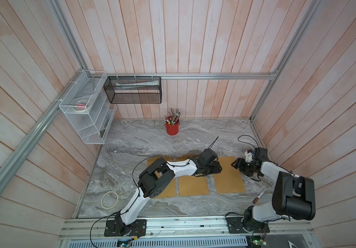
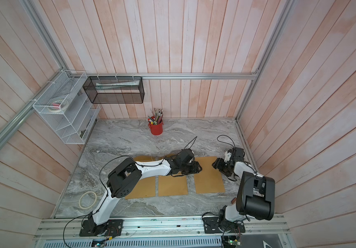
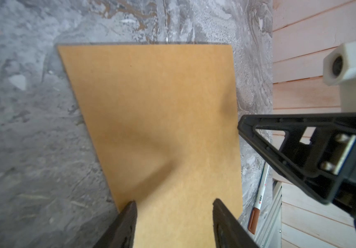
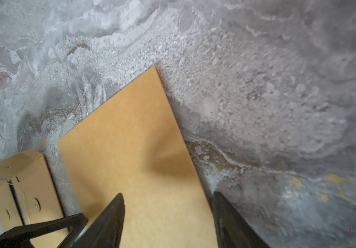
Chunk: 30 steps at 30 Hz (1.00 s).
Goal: Open the file bag
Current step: Pick up the file bag from the center of the board.
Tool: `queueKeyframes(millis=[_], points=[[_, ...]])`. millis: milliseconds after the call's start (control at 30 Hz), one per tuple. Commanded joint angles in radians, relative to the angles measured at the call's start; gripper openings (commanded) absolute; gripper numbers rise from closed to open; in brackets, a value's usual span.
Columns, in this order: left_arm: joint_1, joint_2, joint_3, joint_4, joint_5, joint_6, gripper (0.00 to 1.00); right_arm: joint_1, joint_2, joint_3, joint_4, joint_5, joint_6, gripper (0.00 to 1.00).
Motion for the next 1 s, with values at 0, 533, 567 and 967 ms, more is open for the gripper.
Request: queueKeyframes(millis=[0, 533, 567, 967], points=[[0.008, 0.052, 0.014, -0.060, 0.004, 0.015, 0.59, -0.007, 0.042, -0.005, -0.023, -0.036, -0.018, 0.66], [0.018, 0.099, 0.054, -0.101, 0.007, 0.028, 0.55, -0.022, 0.066, 0.016, -0.025, -0.153, -0.031, 0.64], [0.018, 0.103, 0.057, -0.101, 0.008, 0.029, 0.54, -0.022, 0.060, 0.018, -0.030, -0.161, -0.032, 0.64], [0.018, 0.054, 0.066, -0.156, -0.040, 0.060, 0.52, -0.022, 0.015, 0.043, -0.082, -0.006, -0.041, 0.62]])
